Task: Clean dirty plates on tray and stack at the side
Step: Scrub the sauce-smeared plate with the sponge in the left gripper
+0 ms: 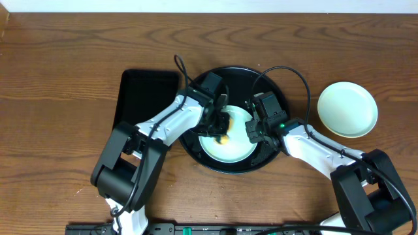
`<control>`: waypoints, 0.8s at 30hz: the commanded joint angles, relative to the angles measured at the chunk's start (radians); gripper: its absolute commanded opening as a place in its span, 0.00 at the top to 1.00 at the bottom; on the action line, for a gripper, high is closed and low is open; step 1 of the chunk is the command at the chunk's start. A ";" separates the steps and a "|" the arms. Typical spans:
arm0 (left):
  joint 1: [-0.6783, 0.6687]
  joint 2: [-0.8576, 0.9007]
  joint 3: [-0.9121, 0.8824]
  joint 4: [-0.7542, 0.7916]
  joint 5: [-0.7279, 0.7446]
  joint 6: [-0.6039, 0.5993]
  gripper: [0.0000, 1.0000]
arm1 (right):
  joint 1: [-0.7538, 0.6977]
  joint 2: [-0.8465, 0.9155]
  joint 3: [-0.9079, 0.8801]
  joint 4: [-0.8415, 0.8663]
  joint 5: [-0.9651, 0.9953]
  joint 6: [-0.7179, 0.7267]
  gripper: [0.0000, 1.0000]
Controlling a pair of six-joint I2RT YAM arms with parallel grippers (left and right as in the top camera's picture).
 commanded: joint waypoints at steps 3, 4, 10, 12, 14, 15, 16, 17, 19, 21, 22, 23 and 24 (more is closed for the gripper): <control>-0.055 0.021 -0.017 0.002 0.151 0.048 0.93 | 0.018 0.043 -0.024 -0.031 -0.008 -0.029 0.99; -0.064 0.022 -0.017 0.005 0.150 0.049 0.93 | 0.018 0.043 -0.024 -0.031 -0.008 -0.029 0.99; -0.100 0.022 -0.018 0.031 -0.011 0.043 0.92 | 0.018 0.043 -0.024 -0.031 -0.008 -0.029 0.99; -0.093 0.022 -0.018 0.042 -0.070 0.040 0.93 | 0.018 0.043 -0.024 -0.031 -0.008 -0.029 0.99; -0.077 0.022 -0.018 0.058 -0.142 0.040 0.92 | 0.018 0.043 -0.024 -0.031 -0.008 -0.030 0.99; -0.069 0.022 -0.018 0.064 -0.186 0.039 0.93 | 0.018 0.043 -0.024 -0.031 -0.008 -0.029 0.99; -0.058 0.022 -0.018 0.068 -0.237 0.031 0.93 | 0.018 0.043 -0.024 -0.031 -0.008 -0.030 0.99; -0.043 0.022 -0.018 0.071 -0.307 0.021 0.93 | 0.018 0.043 -0.024 -0.031 -0.008 -0.029 0.99; -0.017 0.022 -0.018 0.068 -0.382 0.017 0.93 | 0.018 0.043 -0.024 -0.031 -0.008 -0.029 0.99; 0.021 0.022 -0.018 0.044 -0.442 0.017 0.93 | 0.018 0.043 -0.024 -0.031 -0.008 -0.029 0.99; 0.035 0.022 -0.018 0.029 -0.458 0.017 0.93 | 0.018 0.043 -0.024 -0.031 -0.008 -0.030 0.99; 0.044 0.022 -0.018 0.015 -0.467 0.018 0.93 | 0.018 0.043 -0.024 -0.031 -0.008 -0.029 0.99; 0.055 0.022 -0.018 -0.003 -0.484 0.018 0.93 | 0.018 0.043 -0.024 -0.031 -0.008 -0.030 0.99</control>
